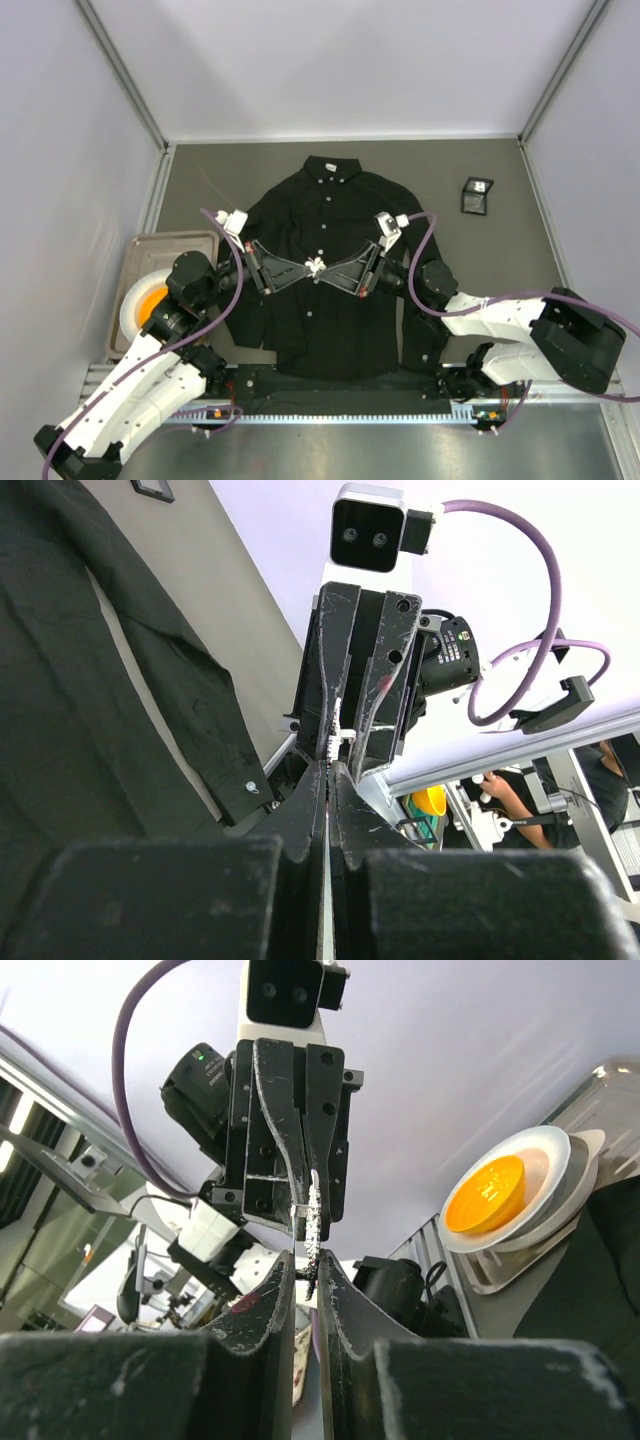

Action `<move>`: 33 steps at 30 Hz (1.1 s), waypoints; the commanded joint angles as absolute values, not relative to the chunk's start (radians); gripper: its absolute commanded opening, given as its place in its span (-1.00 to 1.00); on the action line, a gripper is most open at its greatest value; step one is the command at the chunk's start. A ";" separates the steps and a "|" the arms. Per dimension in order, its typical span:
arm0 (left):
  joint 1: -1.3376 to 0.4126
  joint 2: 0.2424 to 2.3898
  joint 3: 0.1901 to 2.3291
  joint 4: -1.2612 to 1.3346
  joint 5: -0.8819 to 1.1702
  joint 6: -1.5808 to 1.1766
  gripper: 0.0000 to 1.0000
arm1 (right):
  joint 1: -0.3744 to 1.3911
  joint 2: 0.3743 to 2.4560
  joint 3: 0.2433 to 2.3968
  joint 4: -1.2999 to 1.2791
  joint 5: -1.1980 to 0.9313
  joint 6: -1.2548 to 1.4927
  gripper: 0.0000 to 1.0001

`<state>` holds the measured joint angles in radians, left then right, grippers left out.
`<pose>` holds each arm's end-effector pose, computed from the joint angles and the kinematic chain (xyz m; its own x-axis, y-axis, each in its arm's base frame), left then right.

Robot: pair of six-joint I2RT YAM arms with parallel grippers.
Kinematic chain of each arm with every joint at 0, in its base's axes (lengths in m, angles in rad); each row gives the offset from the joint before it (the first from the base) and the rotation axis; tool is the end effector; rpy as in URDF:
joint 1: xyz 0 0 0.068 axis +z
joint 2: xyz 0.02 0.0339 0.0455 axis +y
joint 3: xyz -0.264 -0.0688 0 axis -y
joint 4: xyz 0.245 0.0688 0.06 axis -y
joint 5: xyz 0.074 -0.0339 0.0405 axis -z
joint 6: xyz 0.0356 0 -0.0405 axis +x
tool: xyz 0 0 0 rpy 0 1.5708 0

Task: Remove the brooch from the garment

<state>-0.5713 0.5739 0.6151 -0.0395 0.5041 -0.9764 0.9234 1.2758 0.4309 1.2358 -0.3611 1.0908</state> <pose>0.1133 -0.0933 0.3270 -0.7281 -0.3944 -0.5607 0.4939 0.2655 -0.8280 0.1407 0.2070 0.2636 -0.7305 0.4097 -0.5463 -0.6394 -0.1294 0.7579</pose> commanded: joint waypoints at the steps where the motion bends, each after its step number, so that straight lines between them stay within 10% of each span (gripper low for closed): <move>1: -0.560 0.511 0.637 0.028 0.486 -1.000 -1.00 | 0.899 1.278 0.405 1.315 -0.209 1.114 -0.84; 21: -0.561 0.511 0.641 -0.017 0.472 -0.982 -1.00 | 0.913 1.279 0.411 1.305 -0.261 1.068 -0.47; 33: -0.561 0.529 0.647 -0.026 0.474 -0.937 -1.00 | 0.914 1.193 0.466 1.221 -0.348 0.960 0.17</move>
<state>-0.5629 0.5167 0.6155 -0.0570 0.4736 -0.9684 0.9195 1.2339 0.4007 1.2316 -0.3012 1.0283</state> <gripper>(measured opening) 0.012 0.556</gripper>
